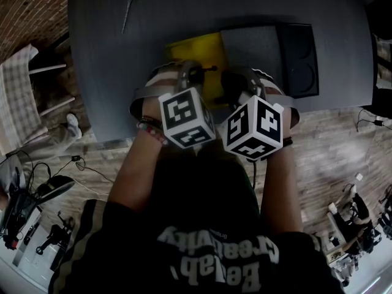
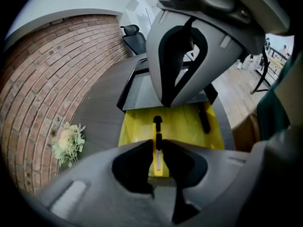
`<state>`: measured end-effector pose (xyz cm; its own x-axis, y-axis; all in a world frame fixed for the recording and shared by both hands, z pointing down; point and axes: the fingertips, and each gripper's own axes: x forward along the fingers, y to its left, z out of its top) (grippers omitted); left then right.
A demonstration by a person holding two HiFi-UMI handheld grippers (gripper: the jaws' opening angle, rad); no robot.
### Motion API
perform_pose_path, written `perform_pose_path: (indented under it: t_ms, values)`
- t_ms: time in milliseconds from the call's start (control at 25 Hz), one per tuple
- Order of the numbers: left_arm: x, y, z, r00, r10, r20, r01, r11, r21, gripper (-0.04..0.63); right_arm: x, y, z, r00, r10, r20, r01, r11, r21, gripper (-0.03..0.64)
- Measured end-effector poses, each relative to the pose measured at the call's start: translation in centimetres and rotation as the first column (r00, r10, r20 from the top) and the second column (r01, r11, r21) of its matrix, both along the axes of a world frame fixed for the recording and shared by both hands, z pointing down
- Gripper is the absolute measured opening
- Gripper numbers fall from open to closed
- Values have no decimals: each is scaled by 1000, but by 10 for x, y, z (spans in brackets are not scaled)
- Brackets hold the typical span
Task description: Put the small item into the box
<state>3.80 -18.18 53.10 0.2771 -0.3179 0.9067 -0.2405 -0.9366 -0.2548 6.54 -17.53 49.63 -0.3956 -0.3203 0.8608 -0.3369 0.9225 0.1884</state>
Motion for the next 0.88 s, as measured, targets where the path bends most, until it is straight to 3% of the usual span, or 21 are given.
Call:
perform_pose_path:
  t_ms: [880]
  values:
    - [3, 4, 7, 1000, -19, -13, 19, 1000, -24, 69, 0, 5, 9, 1000, -4, 4, 5, 1000, -17, 6]
